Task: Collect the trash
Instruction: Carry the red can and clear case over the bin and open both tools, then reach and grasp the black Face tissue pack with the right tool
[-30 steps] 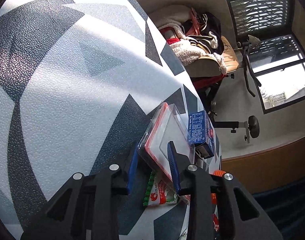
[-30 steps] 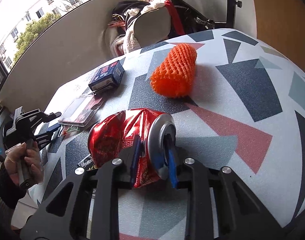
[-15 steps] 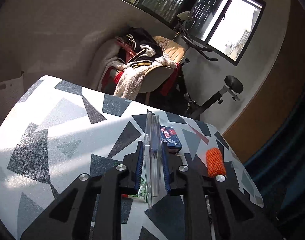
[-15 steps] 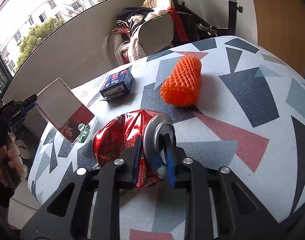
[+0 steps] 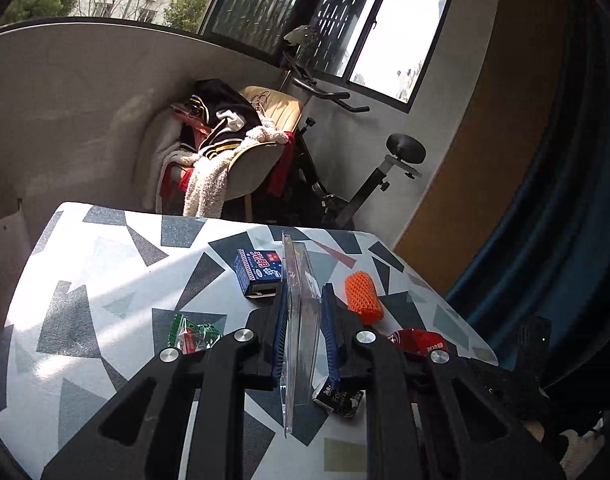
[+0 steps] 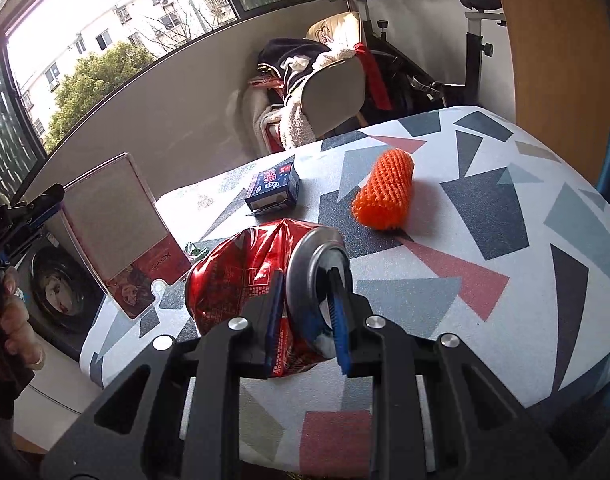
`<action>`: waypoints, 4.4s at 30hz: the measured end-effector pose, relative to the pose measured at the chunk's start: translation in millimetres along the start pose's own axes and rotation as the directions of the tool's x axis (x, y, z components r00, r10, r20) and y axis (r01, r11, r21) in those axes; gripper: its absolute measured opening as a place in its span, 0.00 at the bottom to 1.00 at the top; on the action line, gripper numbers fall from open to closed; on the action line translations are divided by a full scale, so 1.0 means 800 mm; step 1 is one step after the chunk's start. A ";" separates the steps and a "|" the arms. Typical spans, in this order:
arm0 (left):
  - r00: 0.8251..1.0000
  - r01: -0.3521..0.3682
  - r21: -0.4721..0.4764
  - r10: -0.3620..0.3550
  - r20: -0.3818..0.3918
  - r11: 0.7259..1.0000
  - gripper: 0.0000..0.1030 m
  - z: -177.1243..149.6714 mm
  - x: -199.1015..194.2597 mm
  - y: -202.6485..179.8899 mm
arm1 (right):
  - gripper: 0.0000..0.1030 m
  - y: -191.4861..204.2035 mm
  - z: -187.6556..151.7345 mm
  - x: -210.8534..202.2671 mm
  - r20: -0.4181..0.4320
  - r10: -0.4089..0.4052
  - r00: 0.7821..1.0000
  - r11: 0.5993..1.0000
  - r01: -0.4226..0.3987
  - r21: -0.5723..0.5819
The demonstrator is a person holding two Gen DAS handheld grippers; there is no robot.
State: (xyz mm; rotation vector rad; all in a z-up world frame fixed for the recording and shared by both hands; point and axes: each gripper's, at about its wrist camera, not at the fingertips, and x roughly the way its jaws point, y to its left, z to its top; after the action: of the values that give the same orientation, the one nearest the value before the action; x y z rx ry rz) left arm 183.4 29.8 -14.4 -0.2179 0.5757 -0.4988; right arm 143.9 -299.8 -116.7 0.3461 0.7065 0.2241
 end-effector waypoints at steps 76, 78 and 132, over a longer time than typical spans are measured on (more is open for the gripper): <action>0.952 -0.246 -0.025 0.236 -0.196 0.969 0.94 -0.228 -0.125 -0.023 | 0.24 0.114 -0.205 -0.002 -0.396 0.128 0.909 0.946 -0.232 -0.226; 0.951 -0.246 -0.031 0.235 -0.200 0.969 0.94 -0.230 -0.125 -0.022 | 0.25 0.112 -0.206 0.001 -0.405 0.126 0.905 0.948 -0.230 -0.219; 0.871 -0.476 -0.021 0.468 -0.147 0.879 0.94 -0.206 -0.090 0.041 | 0.94 0.077 -0.079 0.090 -0.210 -0.132 0.969 0.903 0.030 -0.429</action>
State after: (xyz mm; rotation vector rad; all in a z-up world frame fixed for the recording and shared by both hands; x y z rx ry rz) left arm 50.2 85.1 -126.9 -0.0886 0.7529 -0.0186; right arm 150.0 -205.8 -180.9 -0.1300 0.8806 0.3350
